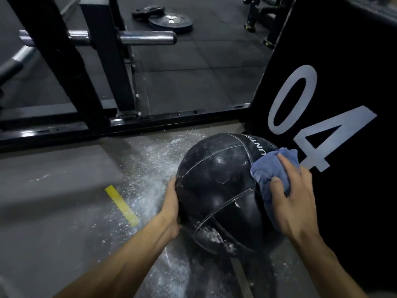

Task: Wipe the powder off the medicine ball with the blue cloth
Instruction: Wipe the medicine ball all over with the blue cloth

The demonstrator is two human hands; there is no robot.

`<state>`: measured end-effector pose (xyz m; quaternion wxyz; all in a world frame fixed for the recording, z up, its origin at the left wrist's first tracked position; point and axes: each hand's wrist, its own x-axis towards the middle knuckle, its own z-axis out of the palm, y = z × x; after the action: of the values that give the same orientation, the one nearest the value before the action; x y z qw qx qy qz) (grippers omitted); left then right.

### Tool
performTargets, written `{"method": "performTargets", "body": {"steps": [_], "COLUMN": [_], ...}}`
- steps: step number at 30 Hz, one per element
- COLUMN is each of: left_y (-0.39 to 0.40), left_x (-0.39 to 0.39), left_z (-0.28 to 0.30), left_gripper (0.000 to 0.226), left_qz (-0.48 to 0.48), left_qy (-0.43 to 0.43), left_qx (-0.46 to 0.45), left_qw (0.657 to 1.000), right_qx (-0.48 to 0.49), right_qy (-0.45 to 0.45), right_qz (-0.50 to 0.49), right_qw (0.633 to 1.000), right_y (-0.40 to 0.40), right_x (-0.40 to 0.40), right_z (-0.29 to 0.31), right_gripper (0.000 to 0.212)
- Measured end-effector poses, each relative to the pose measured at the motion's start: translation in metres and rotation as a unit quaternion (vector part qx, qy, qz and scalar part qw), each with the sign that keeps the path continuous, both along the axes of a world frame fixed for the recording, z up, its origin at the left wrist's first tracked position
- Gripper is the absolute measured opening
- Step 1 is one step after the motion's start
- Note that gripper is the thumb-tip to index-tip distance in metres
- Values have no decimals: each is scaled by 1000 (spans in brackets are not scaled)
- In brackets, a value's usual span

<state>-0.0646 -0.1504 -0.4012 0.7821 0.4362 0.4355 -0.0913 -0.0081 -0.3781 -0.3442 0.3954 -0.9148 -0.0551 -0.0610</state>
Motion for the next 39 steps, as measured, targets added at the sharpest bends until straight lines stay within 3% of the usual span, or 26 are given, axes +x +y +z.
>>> {"method": "performTargets", "body": {"steps": [3, 5, 8, 9, 12, 13, 17, 19, 24, 28, 31, 35, 39], "left_y": [27, 44, 56, 56, 54, 55, 47, 42, 41, 47, 47, 51, 54], "left_x": [-17, -33, -45, -46, -42, -35, 18, 41, 59, 76, 80, 78, 77], "left_z": [20, 24, 27, 27, 27, 24, 32, 35, 25, 28, 28, 25, 21], "left_gripper": [79, 69, 43, 42, 87, 91, 84, 78, 73, 76, 74, 74, 74], "left_qz": [-2, -26, -85, -115, -212, -226, -245, -242, -228, -224, -221, -232, -227], "left_qy": [-2, -25, -50, -53, -77, -93, -212, -232, -217, -203, -213, -213, -210], "left_qx": [113, 183, 274, 319, 463, 501, 566, 590, 615, 607, 610, 611, 614], "left_qw": [994, 982, 957, 939, 857, 830, 758, 735, 723, 735, 730, 726, 726], "right_qx": [73, 136, 202, 199, 117, 81, 45, 35, 9, -78, -106, -254, -249], "right_qy": [22, 52, 100, 98, 119, 123, 105, 102, 104, -29, -121, -210, -192], "right_qz": [32, 57, 68, 70, 58, 54, 40, 36, 27, 94, 124, 190, 186], "right_qw": [997, 988, 972, 973, 984, 988, 993, 993, 994, 992, 979, 925, 931], "right_y": [-1, 0, 3, 3, 1, 0, 1, 5, 25, 55, 56, 48, 54], "right_x": [20, 34, 51, 58, 83, 91, 111, 114, 110, 65, 7, -46, -21], "right_z": [-14, -25, -29, -29, -24, -22, -28, -29, -3, 7, -13, -57, -36], "right_gripper": [49, 33, 42, 43, 37, 36, 34, 33, 33, 57, 59, 84, 81]}}
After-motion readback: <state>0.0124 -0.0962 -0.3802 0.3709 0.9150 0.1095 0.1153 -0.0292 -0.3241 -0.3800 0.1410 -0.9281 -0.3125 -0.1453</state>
